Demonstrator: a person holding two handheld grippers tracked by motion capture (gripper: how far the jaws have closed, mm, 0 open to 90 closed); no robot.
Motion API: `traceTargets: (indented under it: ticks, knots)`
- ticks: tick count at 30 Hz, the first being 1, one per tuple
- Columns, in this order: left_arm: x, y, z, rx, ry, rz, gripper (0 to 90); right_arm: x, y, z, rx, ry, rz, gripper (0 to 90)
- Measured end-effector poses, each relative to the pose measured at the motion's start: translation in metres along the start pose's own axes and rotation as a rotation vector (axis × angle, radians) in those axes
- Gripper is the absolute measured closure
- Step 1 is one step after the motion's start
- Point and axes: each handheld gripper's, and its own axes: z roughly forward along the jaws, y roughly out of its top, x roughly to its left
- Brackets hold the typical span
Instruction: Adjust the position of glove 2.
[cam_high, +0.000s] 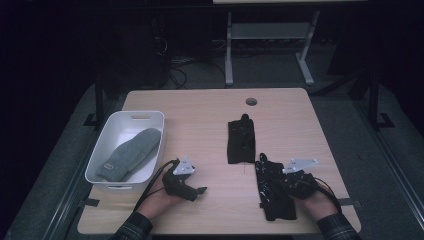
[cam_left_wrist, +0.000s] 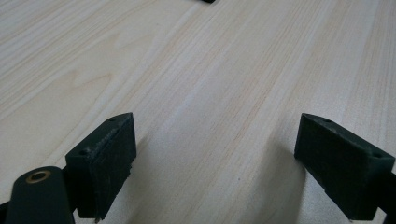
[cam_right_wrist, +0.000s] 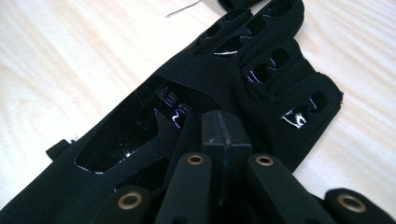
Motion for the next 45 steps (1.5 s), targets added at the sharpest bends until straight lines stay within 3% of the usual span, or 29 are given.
traceTargets:
  ticks: [4,9,12,17,22,27,31,36,40,45]
  knots:
    - [0.001,0.0,-0.001,0.012,0.0,0.011,11.8,0.011,-0.002,-0.002,0.002,0.014,-0.02,90.0]
    - [0.001,0.0,-0.001,0.012,0.001,0.012,11.8,0.01,0.0,-0.003,-0.01,0.024,-0.018,88.3]
    - [0.001,0.0,-0.001,0.011,0.001,0.013,11.8,0.002,-0.001,-0.01,-0.063,0.021,-0.007,87.6]
    - [0.0,0.0,0.0,-0.001,-0.001,-0.004,11.8,-0.023,-0.008,-0.017,-0.101,-0.025,0.04,82.7]
    - [0.001,0.0,0.0,0.005,0.0,0.003,11.8,-0.05,-0.023,-0.015,-0.116,-0.062,0.084,56.2]
    - [0.001,0.005,-0.001,0.039,0.012,-0.005,13.9,-0.066,-0.035,-0.012,-0.15,-0.086,0.097,36.2]
    - [0.002,0.011,-0.003,0.046,0.009,-0.003,28.3,-0.072,-0.042,-0.007,-0.156,-0.1,0.102,30.1]
    - [0.006,0.026,0.003,0.058,-0.02,-0.022,62.3,-0.071,-0.041,-0.005,-0.149,-0.098,0.101,20.0]
    - [0.013,0.041,0.011,0.063,-0.053,-0.05,88.9,-0.072,-0.041,-0.005,-0.144,-0.102,0.099,17.5]
    - [0.016,0.067,0.024,0.062,-0.05,-0.016,89.4,-0.072,-0.041,-0.004,-0.143,-0.105,0.103,16.1]
